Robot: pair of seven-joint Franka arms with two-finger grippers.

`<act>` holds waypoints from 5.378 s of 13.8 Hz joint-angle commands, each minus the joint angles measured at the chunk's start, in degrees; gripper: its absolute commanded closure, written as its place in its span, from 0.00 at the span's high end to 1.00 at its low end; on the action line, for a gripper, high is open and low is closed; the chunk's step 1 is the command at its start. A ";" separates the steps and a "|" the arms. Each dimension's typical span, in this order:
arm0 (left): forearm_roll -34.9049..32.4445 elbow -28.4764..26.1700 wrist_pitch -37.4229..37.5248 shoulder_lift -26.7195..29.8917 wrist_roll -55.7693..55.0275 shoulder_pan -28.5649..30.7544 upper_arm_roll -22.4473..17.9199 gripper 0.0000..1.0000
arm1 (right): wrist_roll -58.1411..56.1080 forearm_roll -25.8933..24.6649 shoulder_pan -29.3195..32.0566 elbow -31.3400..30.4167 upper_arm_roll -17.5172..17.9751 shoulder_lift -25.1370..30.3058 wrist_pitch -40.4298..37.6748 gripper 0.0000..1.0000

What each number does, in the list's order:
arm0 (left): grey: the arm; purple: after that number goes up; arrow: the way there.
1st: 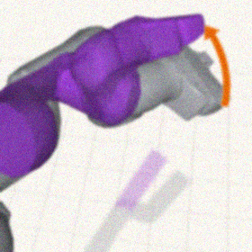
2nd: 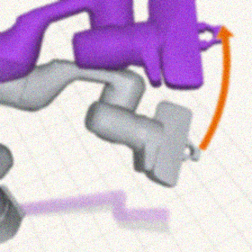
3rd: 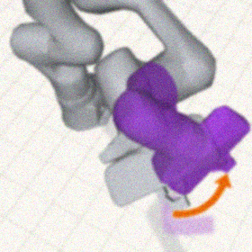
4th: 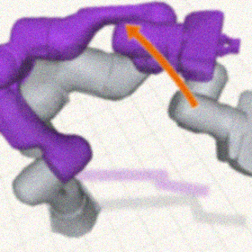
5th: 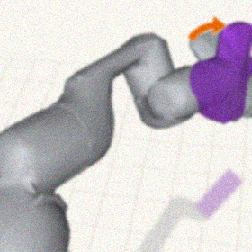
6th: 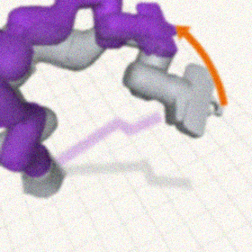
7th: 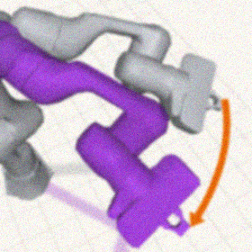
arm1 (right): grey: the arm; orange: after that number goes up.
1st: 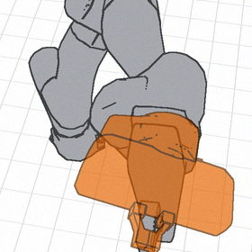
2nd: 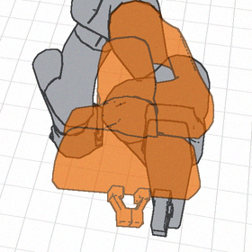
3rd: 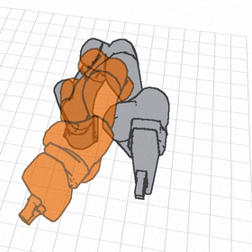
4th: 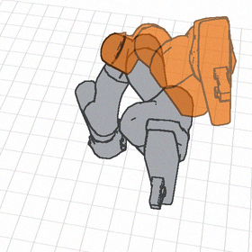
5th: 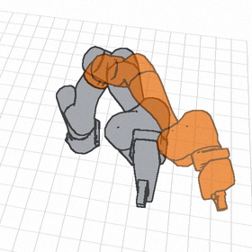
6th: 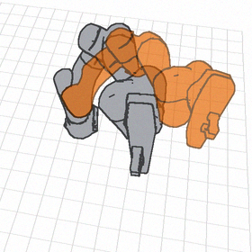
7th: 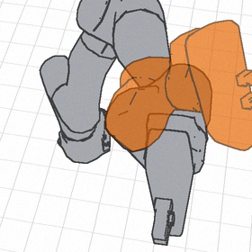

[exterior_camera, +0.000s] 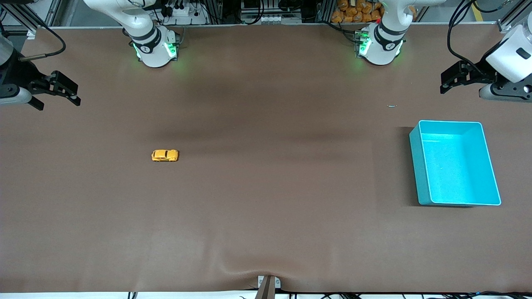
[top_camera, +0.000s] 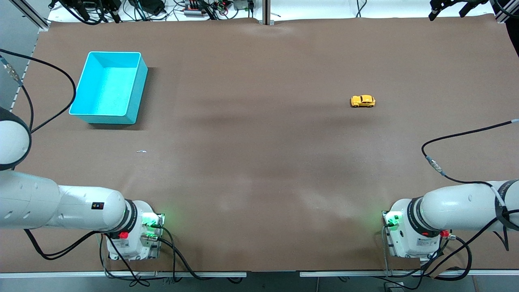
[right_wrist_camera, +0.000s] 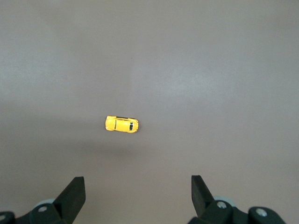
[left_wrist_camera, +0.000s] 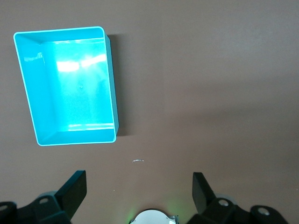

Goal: Wind and store yellow beetle car

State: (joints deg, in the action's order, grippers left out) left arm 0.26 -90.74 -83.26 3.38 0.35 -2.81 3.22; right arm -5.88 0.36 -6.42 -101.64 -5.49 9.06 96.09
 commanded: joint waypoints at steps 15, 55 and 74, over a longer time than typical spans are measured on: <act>-0.44 0.03 -3.13 -0.75 1.06 1.67 0.21 1.00 | 0.87 -0.09 0.53 5.04 0.05 -4.49 -0.20 1.00; -0.88 0.56 -6.56 -3.30 1.06 0.88 0.03 1.00 | -39.98 -10.98 -14.93 -24.31 0.13 -10.37 25.45 1.00; -0.79 0.39 -6.30 -3.56 0.97 1.67 0.03 1.00 | -58.10 -10.73 -10.98 -23.96 0.31 -30.42 43.66 0.77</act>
State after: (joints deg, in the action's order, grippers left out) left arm 0.24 -90.76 -89.65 0.00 0.35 -1.41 3.08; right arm -63.32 -9.77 -18.31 -126.41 -5.83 -20.46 139.66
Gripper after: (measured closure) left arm 0.000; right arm 0.207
